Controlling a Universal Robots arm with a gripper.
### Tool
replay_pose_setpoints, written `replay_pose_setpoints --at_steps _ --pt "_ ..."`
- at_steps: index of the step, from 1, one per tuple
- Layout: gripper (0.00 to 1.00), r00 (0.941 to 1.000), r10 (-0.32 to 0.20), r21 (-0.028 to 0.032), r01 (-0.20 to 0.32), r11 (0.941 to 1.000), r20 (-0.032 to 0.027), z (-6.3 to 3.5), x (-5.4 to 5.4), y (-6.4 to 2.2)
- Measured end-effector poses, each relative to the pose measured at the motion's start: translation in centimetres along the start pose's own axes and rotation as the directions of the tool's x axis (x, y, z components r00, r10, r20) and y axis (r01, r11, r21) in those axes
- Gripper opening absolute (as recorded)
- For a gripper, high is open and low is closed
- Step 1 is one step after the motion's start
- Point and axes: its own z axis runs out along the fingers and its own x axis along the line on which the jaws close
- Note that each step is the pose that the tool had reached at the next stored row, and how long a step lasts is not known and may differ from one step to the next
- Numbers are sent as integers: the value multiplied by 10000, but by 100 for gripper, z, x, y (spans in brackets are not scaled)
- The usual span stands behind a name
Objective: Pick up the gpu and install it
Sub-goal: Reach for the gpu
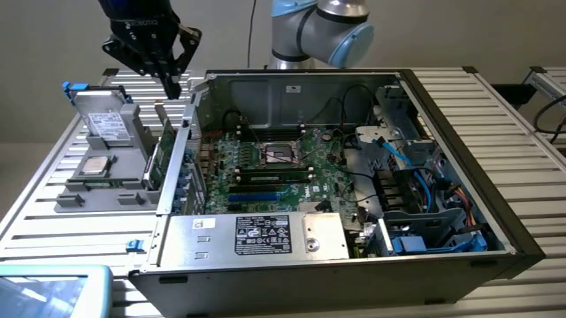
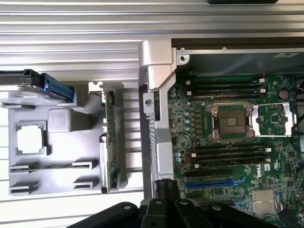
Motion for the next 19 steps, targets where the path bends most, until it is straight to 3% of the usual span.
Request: replay_pose_setpoints --at_steps 10,19 --pt "12 10000 0 0 0 10000 -3 -3 448 -18" --pt "12 9999 -131 -14 131 9999 -6 94 642 -37"
